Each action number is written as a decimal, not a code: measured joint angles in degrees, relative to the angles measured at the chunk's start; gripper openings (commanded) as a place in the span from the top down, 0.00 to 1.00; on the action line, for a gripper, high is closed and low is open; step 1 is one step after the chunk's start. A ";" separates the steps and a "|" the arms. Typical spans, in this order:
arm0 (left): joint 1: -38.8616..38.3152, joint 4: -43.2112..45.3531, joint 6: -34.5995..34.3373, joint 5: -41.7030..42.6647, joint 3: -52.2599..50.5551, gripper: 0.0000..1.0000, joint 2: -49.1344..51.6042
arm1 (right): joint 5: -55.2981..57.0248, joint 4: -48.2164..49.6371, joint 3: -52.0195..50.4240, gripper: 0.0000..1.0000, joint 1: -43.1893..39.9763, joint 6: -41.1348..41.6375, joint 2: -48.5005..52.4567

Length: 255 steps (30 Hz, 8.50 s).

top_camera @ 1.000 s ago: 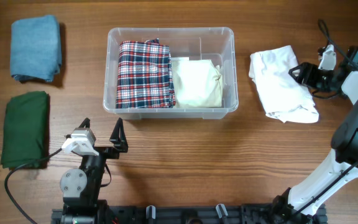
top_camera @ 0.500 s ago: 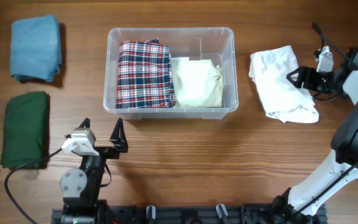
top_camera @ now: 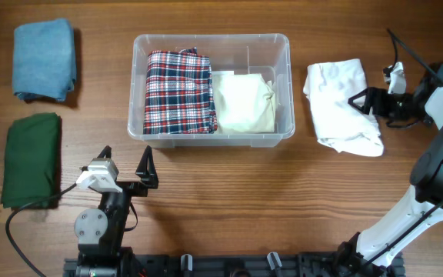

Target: Pack container

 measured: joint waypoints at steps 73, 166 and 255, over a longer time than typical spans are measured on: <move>0.00 0.00 0.00 0.02 0.00 0.00 0.00 | 12.96 -32.63 44.46 0.96 8.90 6.69 -0.52; 0.00 0.00 0.00 0.02 0.00 0.00 0.00 | 2.08 23.50 43.39 0.96 60.98 64.04 5.42; 0.00 0.00 0.00 0.02 0.00 0.00 0.00 | 37.09 -23.78 43.15 0.37 61.46 33.92 1.29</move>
